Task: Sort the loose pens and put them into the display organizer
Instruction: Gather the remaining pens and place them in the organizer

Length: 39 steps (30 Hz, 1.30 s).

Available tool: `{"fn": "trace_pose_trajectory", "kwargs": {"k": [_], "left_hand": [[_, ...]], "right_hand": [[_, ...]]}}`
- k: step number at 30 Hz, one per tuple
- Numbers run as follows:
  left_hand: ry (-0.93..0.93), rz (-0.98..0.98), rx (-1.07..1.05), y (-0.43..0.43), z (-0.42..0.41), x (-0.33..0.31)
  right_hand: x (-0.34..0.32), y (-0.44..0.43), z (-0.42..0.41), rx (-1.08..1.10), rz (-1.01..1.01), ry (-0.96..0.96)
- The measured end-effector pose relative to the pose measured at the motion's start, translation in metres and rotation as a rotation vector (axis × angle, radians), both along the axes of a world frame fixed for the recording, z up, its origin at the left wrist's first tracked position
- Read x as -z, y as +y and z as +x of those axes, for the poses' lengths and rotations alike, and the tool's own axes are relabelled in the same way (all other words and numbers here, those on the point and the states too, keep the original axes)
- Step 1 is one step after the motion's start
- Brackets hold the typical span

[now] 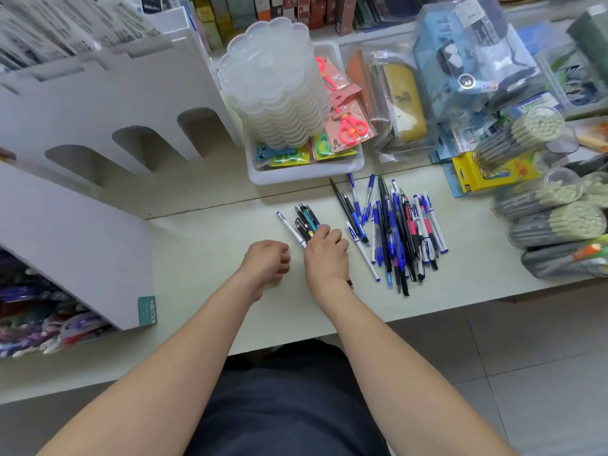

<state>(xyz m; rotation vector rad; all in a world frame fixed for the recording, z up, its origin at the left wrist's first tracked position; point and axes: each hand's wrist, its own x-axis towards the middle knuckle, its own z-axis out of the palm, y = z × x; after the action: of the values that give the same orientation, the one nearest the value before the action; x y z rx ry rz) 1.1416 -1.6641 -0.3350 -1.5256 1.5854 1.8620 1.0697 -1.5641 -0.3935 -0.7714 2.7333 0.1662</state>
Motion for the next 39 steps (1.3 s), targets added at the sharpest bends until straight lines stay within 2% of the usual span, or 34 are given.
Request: {"fn": "trace_pose_trajectory", "kwargs": {"k": [1,5,8,10,13,16,20,23,27,31,35,37,39], "left_hand": [[-0.011,0.031,-0.011,-0.001,0.001,0.000],[-0.121,0.143,0.094,0.004,0.011,0.000],[-0.088,0.080,0.033,0.014,0.019,0.005],[-0.051,-0.001,-0.022,0.019,0.022,0.008],[-0.039,-0.101,-0.043,0.019,0.019,0.008],[-0.010,0.005,-0.123,0.018,0.005,0.002],[0.025,0.134,-0.196,0.018,-0.016,-0.005],[0.041,0.099,-0.165,0.023,-0.030,-0.005],[0.057,0.063,-0.224,0.027,-0.045,-0.002],[0.116,0.220,-0.256,0.023,-0.050,-0.006],[0.218,0.360,-0.370,0.026,-0.051,-0.009],[0.237,0.292,-0.348,0.027,-0.051,-0.009],[0.233,0.128,-0.221,0.029,-0.048,-0.004]], "right_hand": [[0.002,0.005,-0.004,-0.075,-0.012,0.051],[-0.016,0.016,-0.012,-0.069,-0.126,-0.037],[-0.021,0.019,-0.019,-0.130,-0.118,-0.097],[-0.030,0.019,-0.030,-0.107,-0.241,-0.226],[-0.048,0.028,-0.049,0.033,-0.429,-0.518],[-0.061,0.042,-0.059,0.045,-0.416,-0.705],[-0.062,0.057,-0.060,-0.017,-0.370,-0.813],[-0.061,0.061,-0.052,-0.028,-0.380,-0.839],[-0.061,0.061,-0.046,-0.020,-0.420,-0.837],[-0.062,0.063,-0.045,0.025,-0.463,-0.857],[-0.061,0.064,-0.045,0.101,-0.649,-0.847],[-0.062,0.066,-0.043,0.191,-0.772,-0.827],[-0.064,0.065,-0.042,0.228,-0.849,-0.707]]}}
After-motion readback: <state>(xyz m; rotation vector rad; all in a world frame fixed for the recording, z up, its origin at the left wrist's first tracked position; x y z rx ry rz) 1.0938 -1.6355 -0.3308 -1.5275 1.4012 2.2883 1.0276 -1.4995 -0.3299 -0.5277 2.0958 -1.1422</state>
